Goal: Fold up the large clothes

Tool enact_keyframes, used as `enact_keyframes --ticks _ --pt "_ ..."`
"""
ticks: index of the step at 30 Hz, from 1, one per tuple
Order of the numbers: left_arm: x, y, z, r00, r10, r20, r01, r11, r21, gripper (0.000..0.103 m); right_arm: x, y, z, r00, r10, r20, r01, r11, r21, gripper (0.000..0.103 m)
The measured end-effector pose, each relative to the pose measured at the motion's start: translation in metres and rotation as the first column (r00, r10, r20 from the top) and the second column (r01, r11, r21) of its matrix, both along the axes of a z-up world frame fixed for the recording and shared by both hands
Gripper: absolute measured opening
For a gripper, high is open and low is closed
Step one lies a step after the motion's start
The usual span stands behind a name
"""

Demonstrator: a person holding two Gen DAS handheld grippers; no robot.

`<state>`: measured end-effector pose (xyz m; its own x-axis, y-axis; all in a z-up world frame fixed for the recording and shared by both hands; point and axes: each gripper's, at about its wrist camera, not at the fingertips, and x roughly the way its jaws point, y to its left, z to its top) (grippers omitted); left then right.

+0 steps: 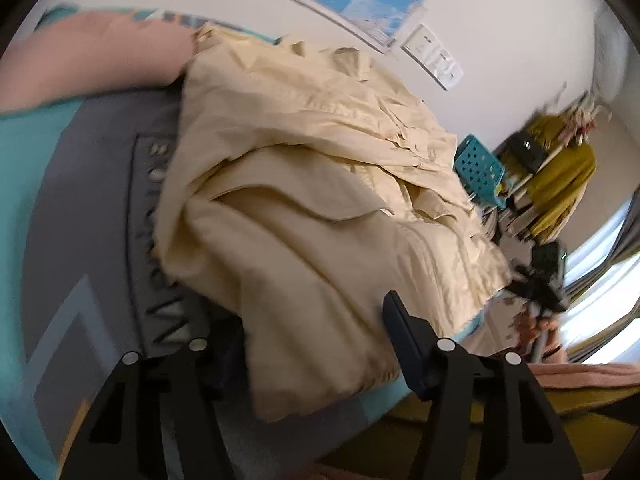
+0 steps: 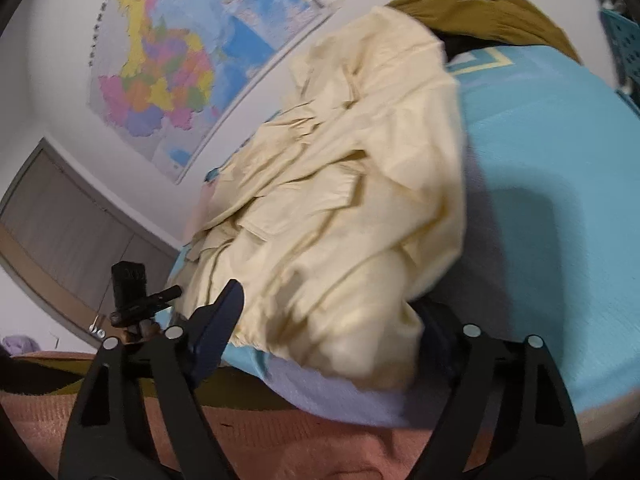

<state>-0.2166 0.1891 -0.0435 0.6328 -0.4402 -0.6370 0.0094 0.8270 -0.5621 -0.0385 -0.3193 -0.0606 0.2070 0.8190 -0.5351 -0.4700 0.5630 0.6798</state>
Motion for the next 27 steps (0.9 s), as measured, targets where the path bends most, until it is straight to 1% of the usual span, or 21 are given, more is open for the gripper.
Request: enact_keyframes --ticks 1,3,5,6,7,8,9,10,11,12,13,14,15,17,19,20,22,23,24,26,27 --pt "-0.002 0.004 -0.001 1.0 -0.002 -0.008 0.002 1.0 -0.025 0.061 -0.004 -0.002 0.001 1.0 0.014 -0.004 -0.014 1.0 -0.008 0.085" --pt "-0.002 0.007 -0.002 1.0 -0.02 -0.006 0.02 0.998 -0.06 0.073 -0.011 -0.001 0.0 0.999 0.036 -0.01 -0.037 0.999 -0.032 0.088" --pt "-0.001 0.004 -0.001 0.999 -0.039 0.009 0.04 0.995 -0.09 0.09 -0.018 0.001 -0.001 0.999 0.047 0.007 -0.047 0.998 -0.036 0.089" --pt "0.001 -0.001 0.0 0.999 -0.049 0.019 0.05 0.995 -0.084 0.093 -0.018 0.002 -0.001 0.999 0.042 0.011 -0.042 0.999 -0.03 0.088" --pt "0.005 -0.008 0.001 0.998 -0.06 0.026 0.062 0.996 -0.059 0.096 -0.018 0.005 -0.002 0.999 0.04 0.011 -0.04 0.999 -0.015 0.088" --pt "0.007 -0.014 0.001 0.998 -0.063 0.029 0.064 0.997 -0.038 0.096 -0.017 0.009 -0.004 0.999 0.039 0.012 -0.039 0.999 0.003 0.088" --pt "0.009 -0.019 0.002 0.998 -0.059 0.033 0.06 0.998 -0.013 0.094 -0.017 0.013 -0.002 0.999 0.025 0.033 -0.024 1.0 -0.008 0.088" --pt "0.011 -0.021 0.002 0.998 -0.053 0.032 0.052 0.999 0.005 0.085 -0.018 0.017 0.0 0.999 0.023 0.044 -0.022 0.999 -0.025 0.085" --pt "0.013 -0.022 0.001 0.999 -0.024 0.023 0.023 0.999 0.026 0.069 -0.019 0.017 0.001 0.998 0.013 0.054 -0.013 1.0 -0.008 0.076" --pt "0.014 -0.02 0.0 1.0 -0.006 0.017 0.005 1.0 0.029 0.061 -0.017 0.014 0.0 0.999 -0.004 0.039 0.003 1.0 0.025 0.046" --pt "0.014 -0.016 -0.001 1.0 0.016 0.009 -0.016 1.0 0.022 0.051 -0.015 0.012 -0.002 1.0 -0.012 0.022 0.011 0.999 0.049 0.033" --pt "0.013 -0.012 0.0 0.999 0.041 0.006 -0.041 0.999 0.014 0.036 -0.014 0.008 -0.001 1.0 -0.025 0.016 0.023 0.997 0.079 0.03" --pt "0.011 -0.008 0.001 0.998 0.055 0.004 -0.055 0.998 0.01 0.031 -0.016 0.006 0.003 0.999 -0.028 0.026 0.025 0.994 0.104 0.023" --pt "0.008 -0.002 0.008 0.998 0.059 -0.002 -0.059 0.998 0.006 0.022 -0.02 0.004 0.014 0.999 -0.019 0.034 0.013 0.986 0.167 0.018" --pt "-0.002 -0.002 0.024 0.998 0.053 0.037 -0.054 0.998 0.031 0.019 -0.028 0.0 0.031 0.998 -0.009 0.07 -0.007 0.974 0.225 0.015" --pt "-0.007 0.0 0.031 0.997 0.046 0.061 -0.048 0.998 0.039 0.018 -0.037 -0.004 0.046 0.994 -0.004 0.105 -0.024 0.964 0.264 0.014" --pt "-0.018 0.001 0.045 0.995 0.03 0.1 -0.034 0.998 0.043 0.017 -0.05 -0.009 0.065 0.987 0.017 0.159 -0.066 0.948 0.311 0.014" --pt "-0.025 0.001 0.053 0.993 0.016 0.121 -0.023 0.998 0.057 0.017 -0.057 -0.009 0.071 0.981 0.021 0.193 -0.077 0.956 0.283 0.014" --pt "-0.029 0.002 0.056 0.992 0.011 0.127 -0.02 0.997 0.069 0.018 -0.06 -0.009 0.073 0.981 0.023 0.194 -0.075 0.961 0.267 0.015" --pt "-0.031 0.003 0.05 0.995 -0.008 0.099 0.0 0.997 0.082 0.021 -0.058 -0.008 0.059 0.99 0.038 0.134 -0.071 0.965 0.252 0.019" --pt "-0.029 0.003 0.044 0.997 -0.013 0.081 0.006 0.997 0.083 0.022 -0.055 -0.007 0.051 0.994 0.028 0.106 -0.052 0.972 0.229 0.027"
